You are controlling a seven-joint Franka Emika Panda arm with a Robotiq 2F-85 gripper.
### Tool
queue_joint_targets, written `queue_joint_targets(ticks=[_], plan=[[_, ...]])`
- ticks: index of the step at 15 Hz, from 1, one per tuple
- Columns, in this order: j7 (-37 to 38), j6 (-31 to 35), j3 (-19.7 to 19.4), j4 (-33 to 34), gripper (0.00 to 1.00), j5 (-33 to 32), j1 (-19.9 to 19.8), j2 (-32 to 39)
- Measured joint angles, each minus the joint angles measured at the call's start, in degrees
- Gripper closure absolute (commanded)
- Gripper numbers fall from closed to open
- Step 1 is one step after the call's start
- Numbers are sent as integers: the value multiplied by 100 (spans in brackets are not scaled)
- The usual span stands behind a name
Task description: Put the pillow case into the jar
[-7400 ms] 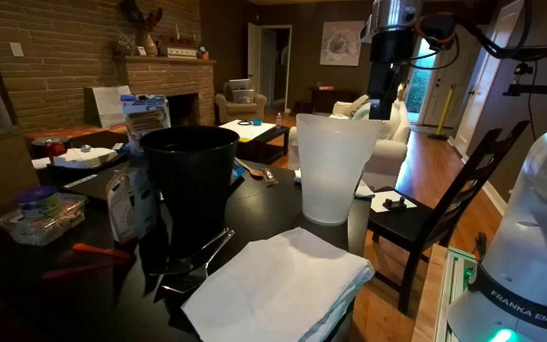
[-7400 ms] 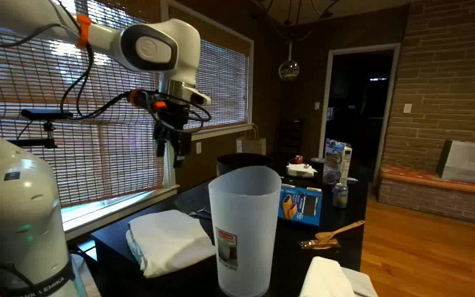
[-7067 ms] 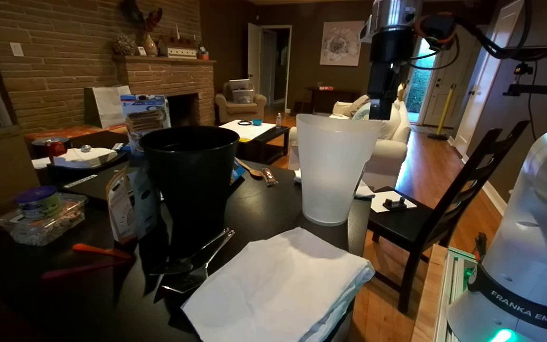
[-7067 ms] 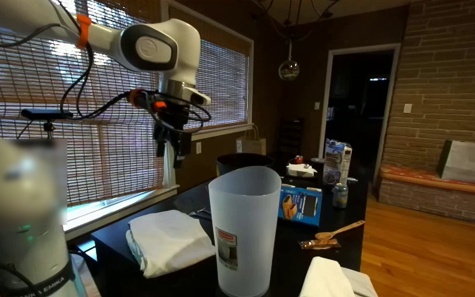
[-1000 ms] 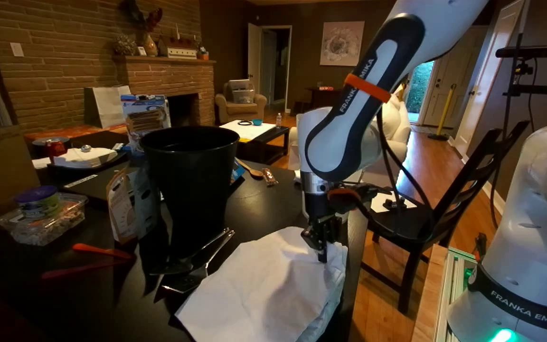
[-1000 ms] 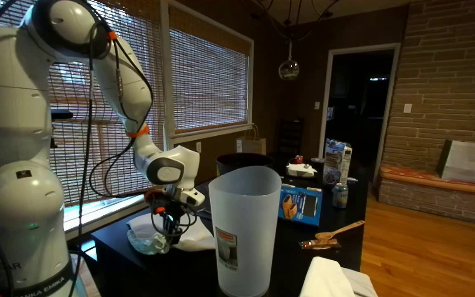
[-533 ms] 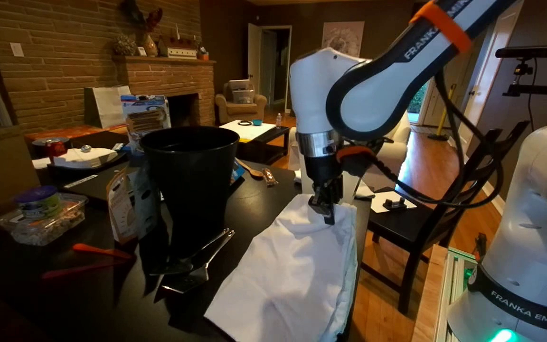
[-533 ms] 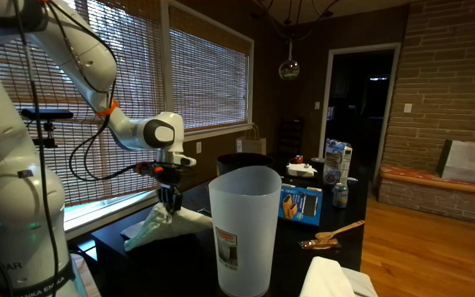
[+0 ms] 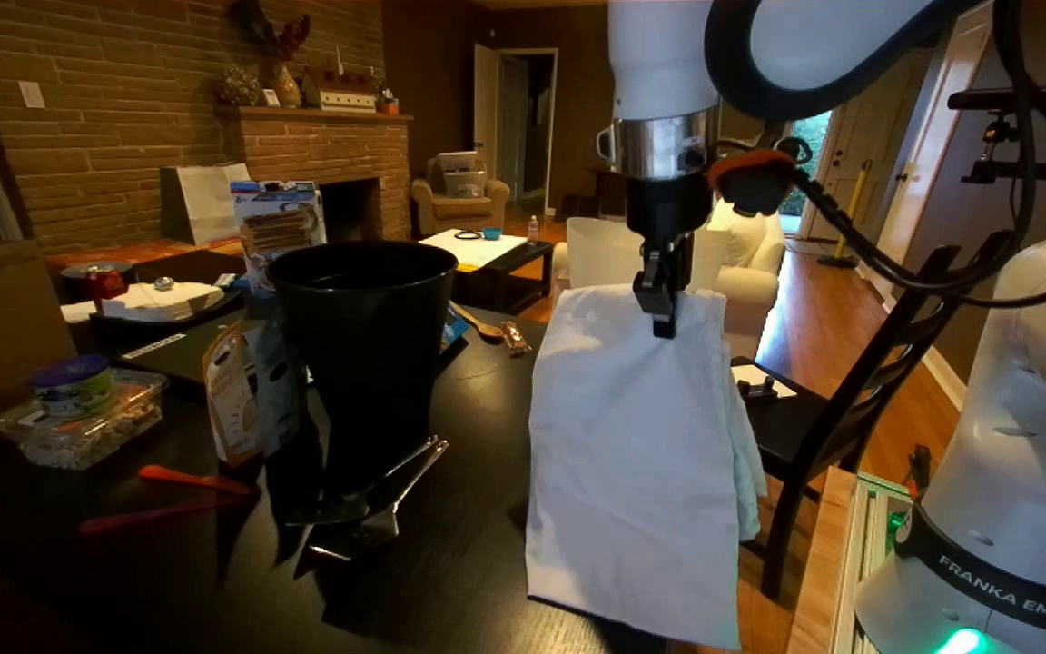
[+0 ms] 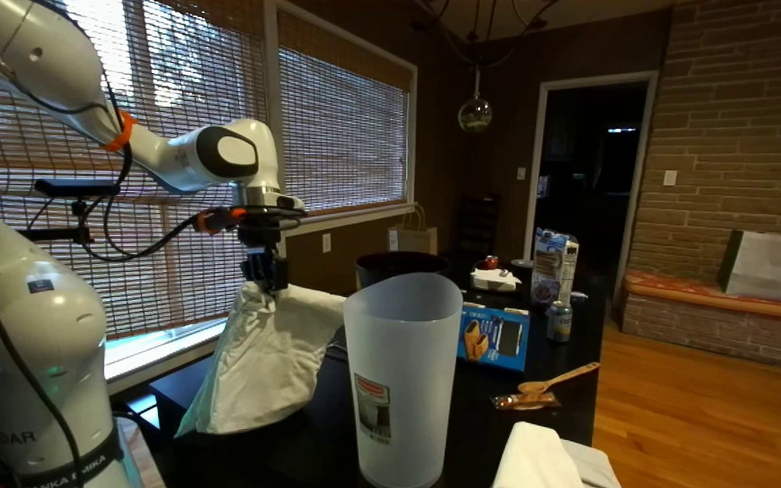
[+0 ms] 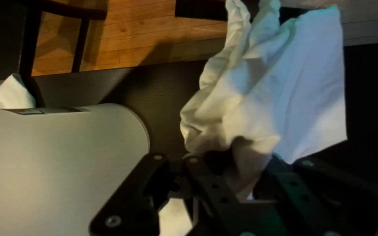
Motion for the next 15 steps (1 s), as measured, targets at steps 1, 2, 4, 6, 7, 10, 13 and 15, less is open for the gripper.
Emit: queue_joint_targets(ticks=[1,2,4,6,7,10,13,15], plan=[[-41,-88,-2,47,89,0,-4,-102],[-56,-131,-2,66,89,0,-5,-165],[-62,-145,-3,66,97,0,-5,-191],[-62,-145,-3,63,97,2,-5,-186],[-62,-124,-2,62,97,5,-4,-185],[-373,-37,-27,259,97,-32,-3,-255],[-988,-41,-109,666,97,-130,0,-499],[-1346,-95,-195,903,97,-135,0,-668]])
